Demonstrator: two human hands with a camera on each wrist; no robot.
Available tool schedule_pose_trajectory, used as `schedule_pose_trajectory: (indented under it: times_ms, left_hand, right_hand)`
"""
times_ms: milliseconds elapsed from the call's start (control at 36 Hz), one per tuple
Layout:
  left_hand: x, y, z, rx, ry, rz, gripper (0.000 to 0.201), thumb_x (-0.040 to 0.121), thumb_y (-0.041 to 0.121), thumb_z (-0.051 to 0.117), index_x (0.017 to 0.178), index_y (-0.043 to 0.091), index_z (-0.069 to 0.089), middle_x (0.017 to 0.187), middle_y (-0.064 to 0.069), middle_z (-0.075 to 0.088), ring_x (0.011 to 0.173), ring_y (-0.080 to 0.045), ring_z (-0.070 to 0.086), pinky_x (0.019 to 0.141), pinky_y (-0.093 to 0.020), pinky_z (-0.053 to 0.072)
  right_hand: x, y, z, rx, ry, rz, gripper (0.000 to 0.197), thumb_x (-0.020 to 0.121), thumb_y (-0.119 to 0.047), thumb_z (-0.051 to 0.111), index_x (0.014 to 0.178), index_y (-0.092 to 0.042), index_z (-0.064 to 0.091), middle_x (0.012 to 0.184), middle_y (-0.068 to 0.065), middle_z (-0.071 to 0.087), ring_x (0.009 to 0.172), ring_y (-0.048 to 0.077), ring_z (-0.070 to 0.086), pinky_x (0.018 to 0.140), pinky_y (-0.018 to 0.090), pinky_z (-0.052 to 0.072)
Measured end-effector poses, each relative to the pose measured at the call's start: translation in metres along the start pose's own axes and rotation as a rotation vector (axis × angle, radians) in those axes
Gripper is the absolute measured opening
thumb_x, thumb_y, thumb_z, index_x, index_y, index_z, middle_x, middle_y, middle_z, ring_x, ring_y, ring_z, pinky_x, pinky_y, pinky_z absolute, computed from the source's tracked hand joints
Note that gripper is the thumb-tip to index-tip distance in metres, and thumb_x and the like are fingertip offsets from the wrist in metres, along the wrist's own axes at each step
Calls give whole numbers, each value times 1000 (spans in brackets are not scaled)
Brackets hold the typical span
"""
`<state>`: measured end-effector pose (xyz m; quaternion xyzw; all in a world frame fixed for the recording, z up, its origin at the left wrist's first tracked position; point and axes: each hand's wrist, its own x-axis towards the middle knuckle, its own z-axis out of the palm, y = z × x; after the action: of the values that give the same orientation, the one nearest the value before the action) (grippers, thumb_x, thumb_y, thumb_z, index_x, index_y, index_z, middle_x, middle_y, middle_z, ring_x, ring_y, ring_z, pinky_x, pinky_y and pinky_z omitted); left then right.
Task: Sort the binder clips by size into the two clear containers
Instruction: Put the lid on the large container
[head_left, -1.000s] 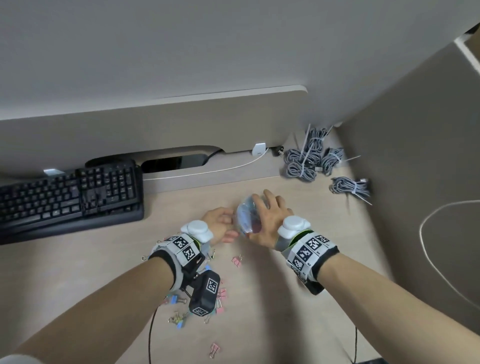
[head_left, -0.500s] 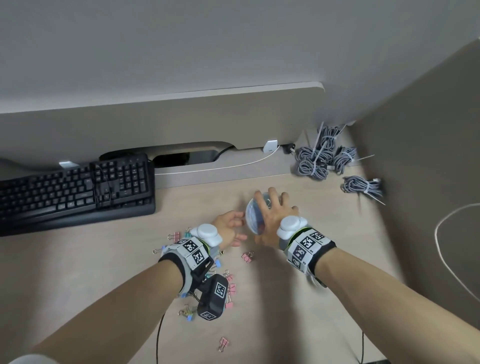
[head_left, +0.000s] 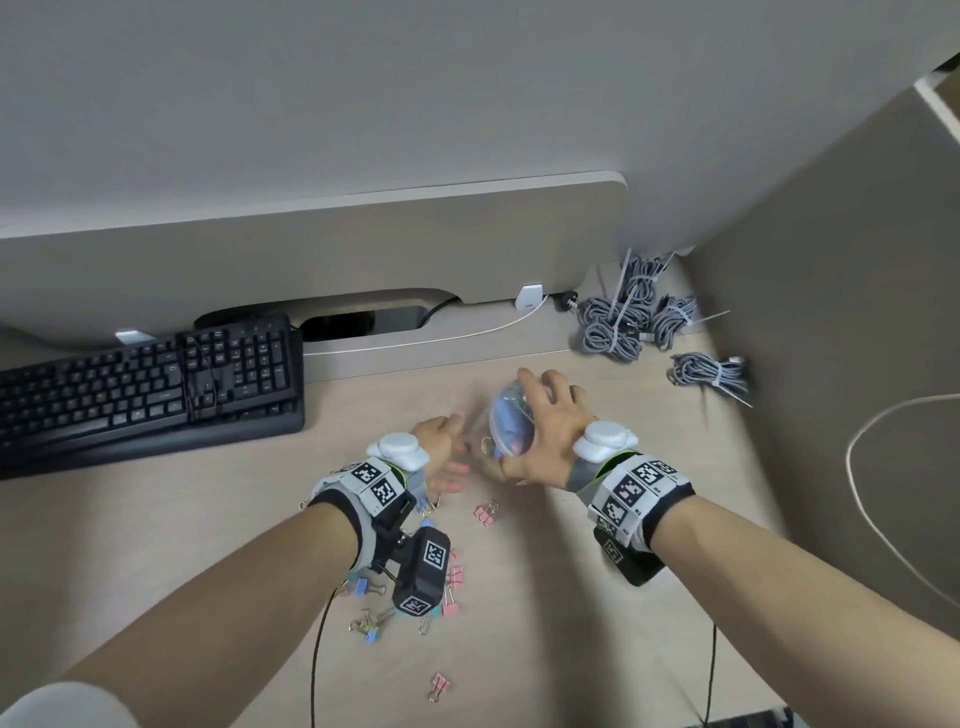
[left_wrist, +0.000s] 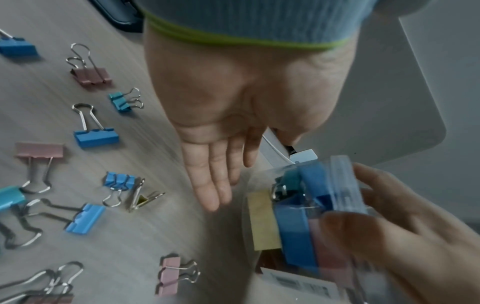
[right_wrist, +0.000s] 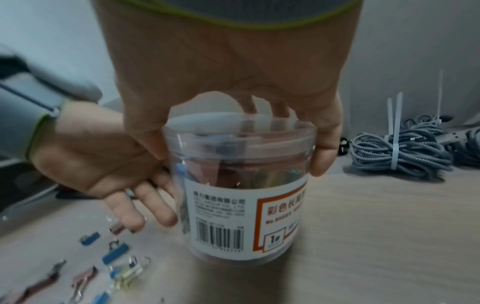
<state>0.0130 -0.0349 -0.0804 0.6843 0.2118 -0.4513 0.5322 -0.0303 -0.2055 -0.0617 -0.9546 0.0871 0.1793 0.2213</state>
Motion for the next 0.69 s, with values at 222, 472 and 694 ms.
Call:
schedule_pose_trajectory:
  times_ms: [222, 472, 694]
  left_hand:
    - [-11, 17, 14, -92, -80, -63, 61, 95, 65, 26, 99, 16, 61, 108, -26, 68, 102, -46, 65, 81, -56, 55]
    - [-12, 21, 19, -190, -60, 55, 54, 94, 57, 47, 121, 11, 59, 102, -22, 71, 78, -36, 69, 69, -51, 60]
    - [-17, 18, 33, -212, -26, 122, 73, 78, 62, 55, 127, 8, 50, 113, -26, 65, 83, -43, 72, 69, -63, 56]
  right_hand:
    - [-15, -7, -25, 72, 92, -165, 115, 48, -74, 54, 147, -33, 14, 146, 2, 23, 130, 28, 31, 105, 42, 41]
    - [-16, 1, -22, 220, 104, -114, 118, 52, -67, 70, 150, -28, 16, 149, 8, 22, 136, 30, 31, 113, 38, 32]
    - [-11, 12, -21, 465, 124, 44, 108, 63, -49, 83, 150, -29, 23, 146, 3, 31, 130, 20, 43, 99, 19, 33]
